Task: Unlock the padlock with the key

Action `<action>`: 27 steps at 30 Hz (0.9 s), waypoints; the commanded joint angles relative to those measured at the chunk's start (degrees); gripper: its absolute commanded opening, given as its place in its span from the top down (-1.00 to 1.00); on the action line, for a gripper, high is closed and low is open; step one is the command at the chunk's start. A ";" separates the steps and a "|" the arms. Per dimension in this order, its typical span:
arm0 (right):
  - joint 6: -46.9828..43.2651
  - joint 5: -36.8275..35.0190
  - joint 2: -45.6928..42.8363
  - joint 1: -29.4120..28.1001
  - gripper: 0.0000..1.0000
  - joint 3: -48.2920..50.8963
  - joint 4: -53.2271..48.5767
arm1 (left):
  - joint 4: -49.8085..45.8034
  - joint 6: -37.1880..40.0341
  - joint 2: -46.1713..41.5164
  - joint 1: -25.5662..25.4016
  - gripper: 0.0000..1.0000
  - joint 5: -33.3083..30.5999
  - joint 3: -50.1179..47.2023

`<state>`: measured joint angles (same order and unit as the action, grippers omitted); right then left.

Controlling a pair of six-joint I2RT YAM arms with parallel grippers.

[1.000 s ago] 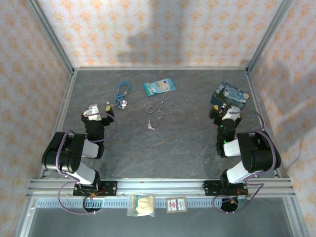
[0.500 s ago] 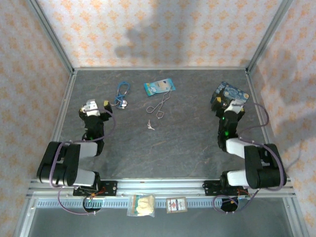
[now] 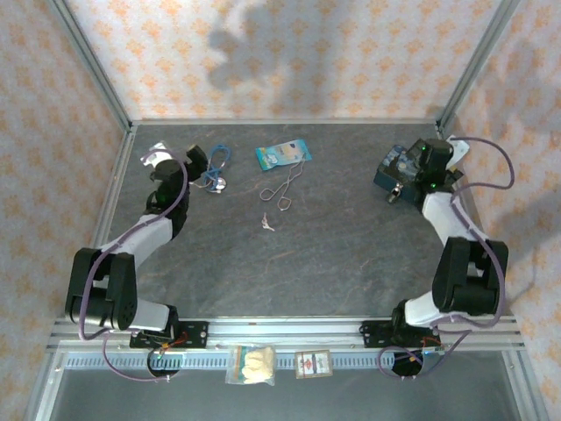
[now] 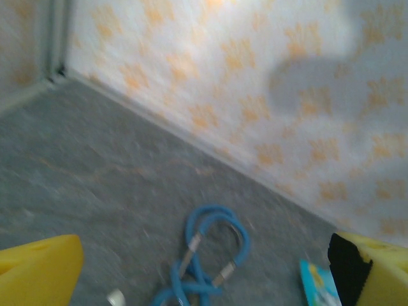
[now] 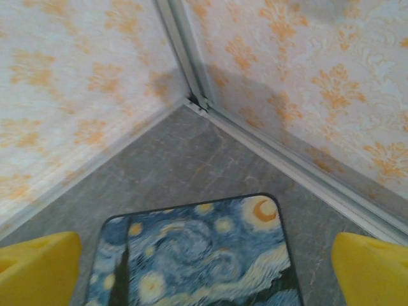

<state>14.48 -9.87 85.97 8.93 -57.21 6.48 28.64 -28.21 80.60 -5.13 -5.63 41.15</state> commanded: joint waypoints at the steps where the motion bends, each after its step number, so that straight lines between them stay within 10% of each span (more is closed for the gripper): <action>1: 0.95 6.86 3.82 4.26 -1.00 -4.37 -8.93 | -3.95 -3.39 1.70 -4.68 -0.98 5.24 1.60; 7: 0.40 20.75 12.89 11.26 -0.90 -10.44 -9.96 | -5.57 -2.93 5.33 -8.88 -0.95 13.30 4.02; 27: -4.17 29.48 22.11 7.72 -0.62 -10.88 -10.52 | 0.17 -5.03 5.51 -9.64 -0.95 15.59 1.45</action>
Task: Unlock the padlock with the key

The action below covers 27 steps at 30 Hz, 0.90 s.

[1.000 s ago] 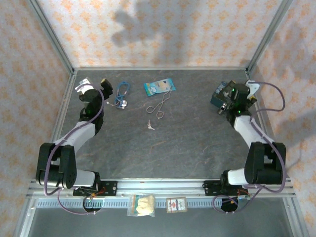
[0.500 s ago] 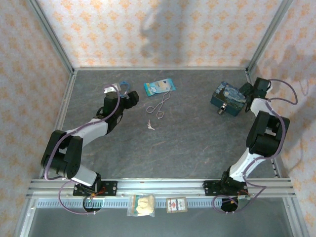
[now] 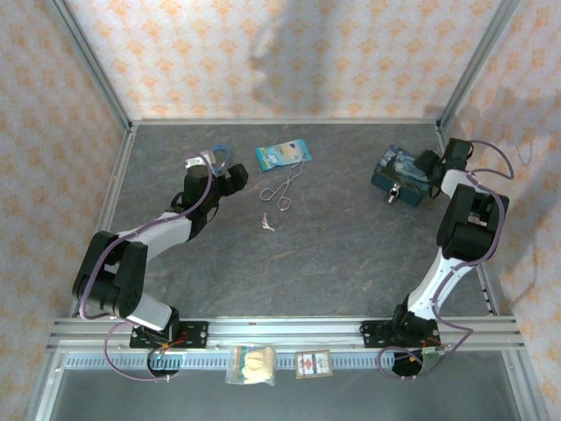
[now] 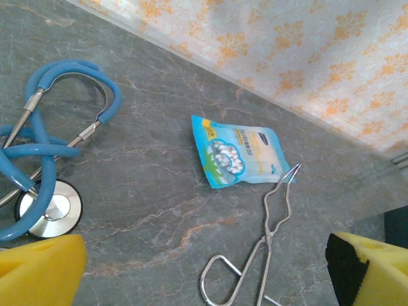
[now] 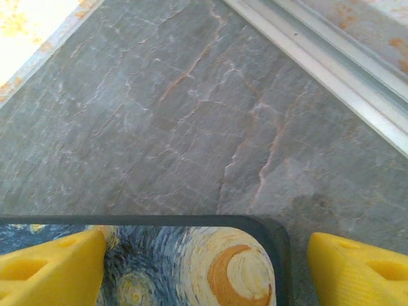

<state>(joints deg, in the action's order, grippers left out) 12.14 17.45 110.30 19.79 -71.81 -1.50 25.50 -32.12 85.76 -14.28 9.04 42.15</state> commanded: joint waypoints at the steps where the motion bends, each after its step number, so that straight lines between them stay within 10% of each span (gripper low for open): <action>1: -2.17 1.39 -2.84 -4.22 -0.62 4.58 -2.50 | 3.33 -1.14 0.99 -0.46 -0.95 1.27 1.12; 15: -6.50 -0.53 -4.79 -19.66 -0.56 7.96 -4.75 | 2.27 -2.90 2.67 -1.05 -0.89 7.98 1.29; 27: -3.88 -2.89 -6.44 -27.55 -0.58 3.05 -5.45 | -17.80 3.20 5.32 -6.35 -0.49 5.65 4.88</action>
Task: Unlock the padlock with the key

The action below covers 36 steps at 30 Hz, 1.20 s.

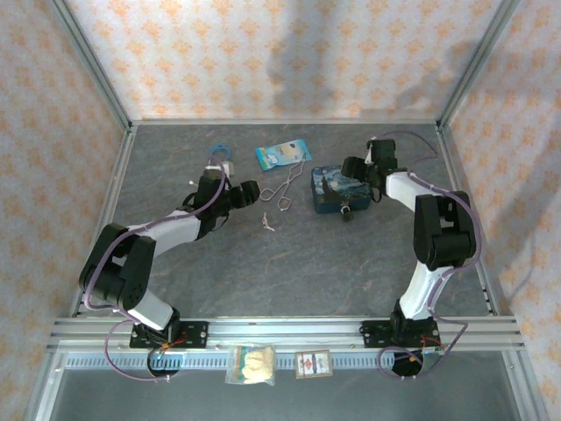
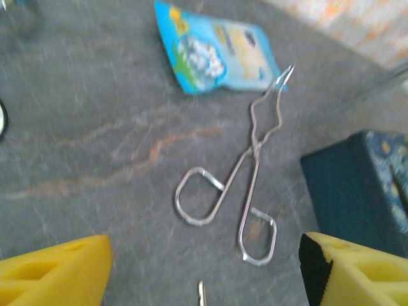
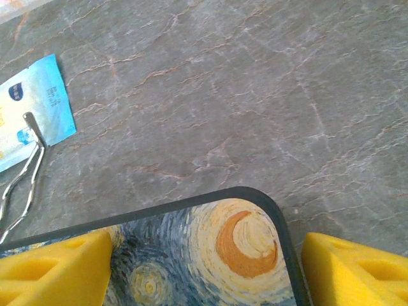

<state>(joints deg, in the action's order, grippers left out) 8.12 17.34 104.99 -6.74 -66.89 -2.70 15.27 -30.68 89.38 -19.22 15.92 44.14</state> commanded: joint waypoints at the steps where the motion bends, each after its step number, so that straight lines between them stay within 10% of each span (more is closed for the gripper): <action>1: 0.43 -4.16 -2.87 -1.29 -0.59 -2.08 -4.49 | -9.23 1.68 2.89 -2.28 -0.47 -1.72 4.10; 6: 1.75 -7.92 -13.09 -1.41 -0.99 0.20 -5.06 | -17.15 2.85 8.71 -7.39 -0.32 -8.13 11.05; 36: 9.45 -1.77 -28.50 -4.13 -0.99 14.53 -1.61 | -35.31 5.64 20.65 -14.88 0.80 -20.96 19.45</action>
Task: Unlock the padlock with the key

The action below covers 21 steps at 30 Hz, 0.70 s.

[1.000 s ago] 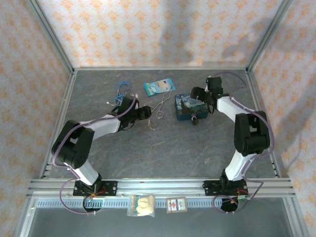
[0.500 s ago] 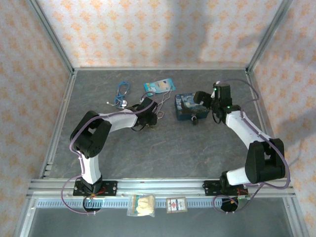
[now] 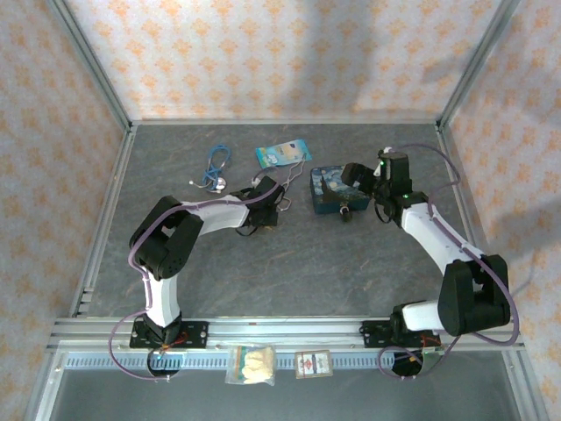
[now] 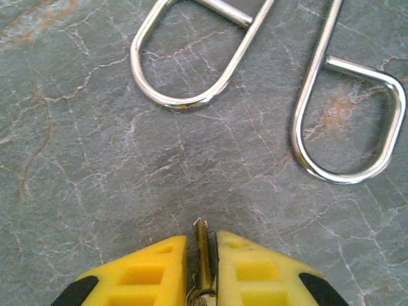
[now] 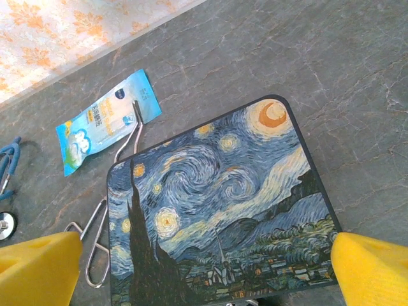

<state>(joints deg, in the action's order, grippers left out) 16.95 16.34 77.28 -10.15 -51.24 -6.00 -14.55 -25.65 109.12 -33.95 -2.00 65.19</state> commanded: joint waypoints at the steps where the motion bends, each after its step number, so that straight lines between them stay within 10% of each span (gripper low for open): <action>1: 0.54 -0.78 -0.74 -0.96 -0.99 -1.22 1.72 | -5.37 0.60 1.09 -0.15 0.87 -3.21 -1.48; 21: 2.95 10.75 -5.19 -15.17 -0.99 7.57 10.59 | 12.60 -6.79 -16.25 0.98 1.00 6.55 -13.24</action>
<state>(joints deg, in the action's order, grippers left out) 18.09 24.71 73.71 -24.23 -45.60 0.97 -7.88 -29.63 95.55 -34.02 1.69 54.04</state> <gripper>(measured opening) 0.996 0.045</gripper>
